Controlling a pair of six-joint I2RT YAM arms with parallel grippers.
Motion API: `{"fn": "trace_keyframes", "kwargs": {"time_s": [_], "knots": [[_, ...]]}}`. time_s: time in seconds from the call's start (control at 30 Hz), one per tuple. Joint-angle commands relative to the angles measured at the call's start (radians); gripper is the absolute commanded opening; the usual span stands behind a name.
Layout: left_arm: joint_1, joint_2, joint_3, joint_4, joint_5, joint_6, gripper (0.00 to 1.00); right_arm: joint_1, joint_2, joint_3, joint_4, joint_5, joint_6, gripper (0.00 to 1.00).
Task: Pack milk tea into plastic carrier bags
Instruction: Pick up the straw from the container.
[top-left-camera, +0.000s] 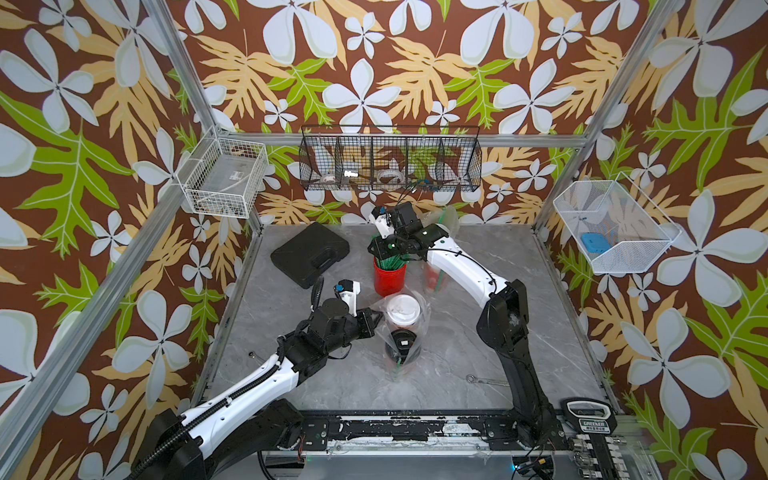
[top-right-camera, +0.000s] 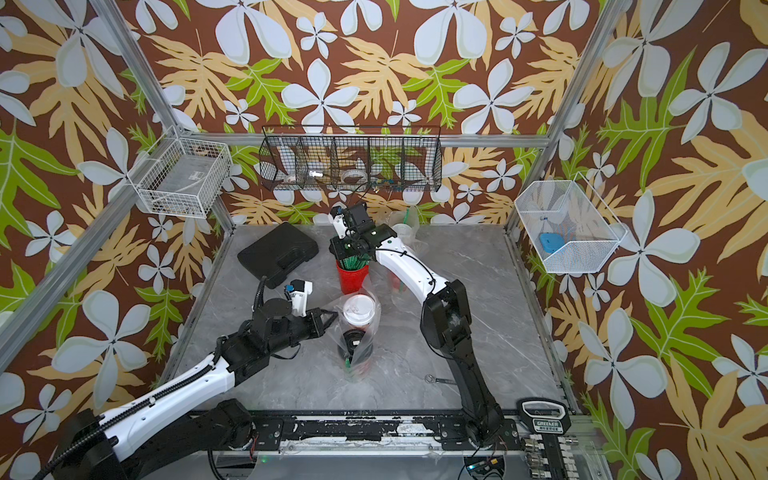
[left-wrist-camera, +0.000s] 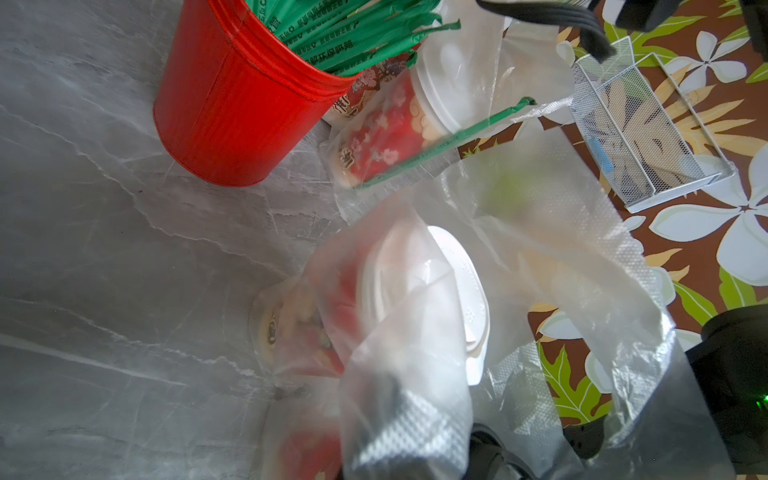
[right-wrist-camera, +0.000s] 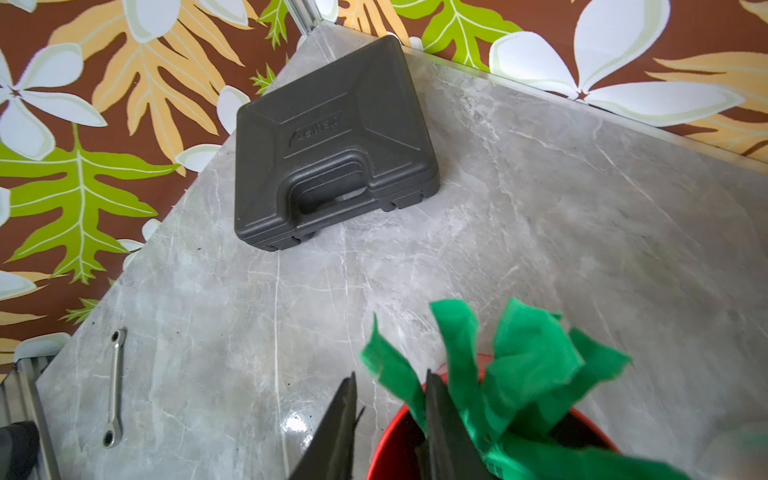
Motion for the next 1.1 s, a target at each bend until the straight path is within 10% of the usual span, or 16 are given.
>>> {"fn": "trace_keyframes", "kwargs": {"time_s": [0.0,0.5,1.07], "knots": [[0.000,0.002,0.004,0.012,-0.007,0.004,0.00,0.002,-0.009,-0.005,0.023,-0.027,-0.010,0.27],[0.000,0.001,0.004,0.012,-0.006,0.004,0.00,0.015,0.026,0.031,-0.003,0.004,-0.043,0.33],[0.000,-0.005,0.004,0.010,-0.008,0.005,0.00,0.025,-0.012,0.029,-0.049,0.090,-0.089,0.02]]}}
